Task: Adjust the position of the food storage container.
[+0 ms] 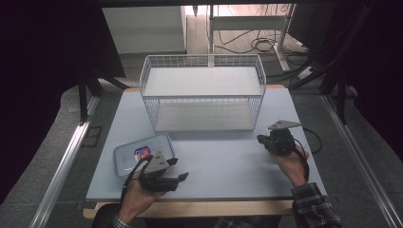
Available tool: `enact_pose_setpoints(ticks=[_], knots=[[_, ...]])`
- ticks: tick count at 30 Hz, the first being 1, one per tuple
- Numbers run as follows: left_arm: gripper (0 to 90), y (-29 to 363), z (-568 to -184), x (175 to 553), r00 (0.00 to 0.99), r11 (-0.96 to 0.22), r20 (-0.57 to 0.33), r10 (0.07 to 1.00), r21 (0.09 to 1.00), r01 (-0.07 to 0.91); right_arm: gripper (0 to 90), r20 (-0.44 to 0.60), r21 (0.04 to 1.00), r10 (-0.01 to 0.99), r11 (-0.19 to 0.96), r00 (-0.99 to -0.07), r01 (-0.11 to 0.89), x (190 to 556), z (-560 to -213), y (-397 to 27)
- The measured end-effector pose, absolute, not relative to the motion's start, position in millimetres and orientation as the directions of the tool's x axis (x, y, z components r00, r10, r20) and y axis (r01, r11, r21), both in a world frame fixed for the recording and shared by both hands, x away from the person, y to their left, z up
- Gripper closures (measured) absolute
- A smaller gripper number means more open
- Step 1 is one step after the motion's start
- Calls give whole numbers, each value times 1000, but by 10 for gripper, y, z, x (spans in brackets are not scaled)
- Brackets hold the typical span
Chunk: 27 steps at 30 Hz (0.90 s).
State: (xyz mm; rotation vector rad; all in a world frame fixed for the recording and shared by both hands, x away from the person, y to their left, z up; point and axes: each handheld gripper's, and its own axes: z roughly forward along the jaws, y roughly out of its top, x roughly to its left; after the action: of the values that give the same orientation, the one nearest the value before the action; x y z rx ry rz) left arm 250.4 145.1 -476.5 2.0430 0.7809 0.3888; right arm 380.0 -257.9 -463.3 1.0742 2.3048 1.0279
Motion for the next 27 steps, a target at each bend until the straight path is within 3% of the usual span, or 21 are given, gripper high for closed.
enact_pose_setpoints(ticks=[4,7,9,13,27], knots=[[628,1822,-4643,2520,661,-350,-15,750,839,416,855,-32,767,763,433,-645,474,3718,-4638,-2545],[698,1973,-4637,2540,624,-334,-11,781,838,432,848,-26,769,754,435,-656,469,3682,-4653,-2528],[803,2173,-4654,2564,568,-309,-6,823,834,456,846,-34,770,740,448,-672,454,3621,-4674,-2496],[892,2462,-4685,2567,496,-251,-25,868,839,482,843,-39,766,721,466,-692,443,3566,-4702,-2472],[900,3060,-4902,2549,265,-171,24,964,818,549,845,-32,762,705,476,-709,439,3498,-4758,-2468]])
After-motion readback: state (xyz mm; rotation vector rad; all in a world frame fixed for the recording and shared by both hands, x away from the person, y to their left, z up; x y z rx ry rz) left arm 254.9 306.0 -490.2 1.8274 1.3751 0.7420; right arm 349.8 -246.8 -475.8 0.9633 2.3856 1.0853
